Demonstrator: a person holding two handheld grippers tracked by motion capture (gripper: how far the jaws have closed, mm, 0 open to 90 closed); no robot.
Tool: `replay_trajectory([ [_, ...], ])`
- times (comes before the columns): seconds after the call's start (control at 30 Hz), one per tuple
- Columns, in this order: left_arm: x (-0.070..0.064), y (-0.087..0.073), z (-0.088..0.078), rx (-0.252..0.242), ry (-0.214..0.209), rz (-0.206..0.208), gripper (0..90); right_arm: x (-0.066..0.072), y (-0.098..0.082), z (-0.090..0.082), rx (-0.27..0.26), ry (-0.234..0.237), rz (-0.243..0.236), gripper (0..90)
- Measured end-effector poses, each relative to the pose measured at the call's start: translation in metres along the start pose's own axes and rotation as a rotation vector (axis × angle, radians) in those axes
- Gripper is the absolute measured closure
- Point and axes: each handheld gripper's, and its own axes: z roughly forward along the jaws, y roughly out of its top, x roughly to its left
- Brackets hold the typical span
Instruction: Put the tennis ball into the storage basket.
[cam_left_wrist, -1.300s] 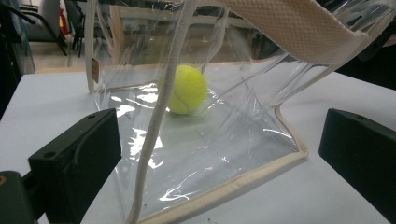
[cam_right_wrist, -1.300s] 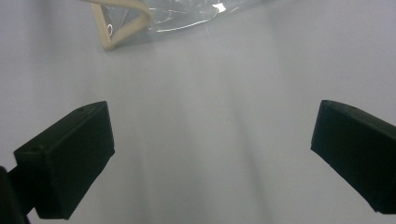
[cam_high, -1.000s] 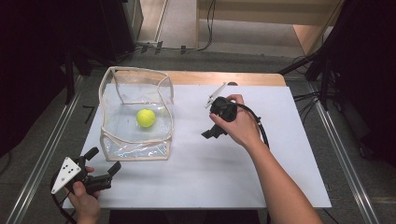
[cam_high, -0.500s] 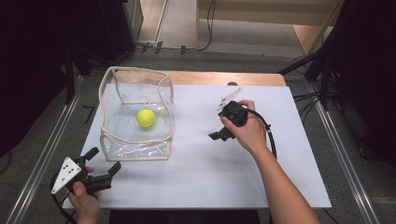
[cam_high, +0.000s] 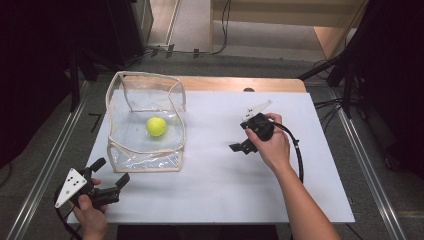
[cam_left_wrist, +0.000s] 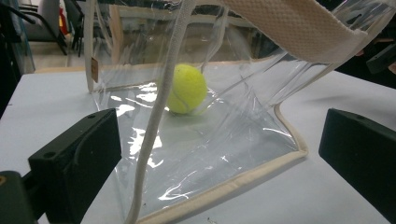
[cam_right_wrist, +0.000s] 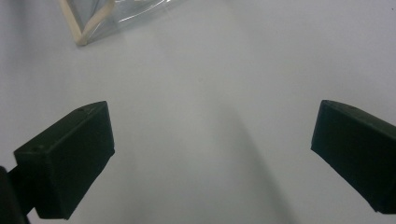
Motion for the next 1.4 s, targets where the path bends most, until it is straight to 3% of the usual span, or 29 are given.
replay_trajectory([
  [0.47, 0.0, 0.0, 0.0, -0.001, 0.001, 0.0, 0.0, -0.006, -0.032, -0.012, -0.092, -0.046, 0.065, 0.0],
  [1.4, 0.0, 0.0, 0.0, 0.0, 0.004, -0.002, 0.0, -0.009, -0.103, -0.038, -0.213, -0.14, 0.185, 0.0],
])
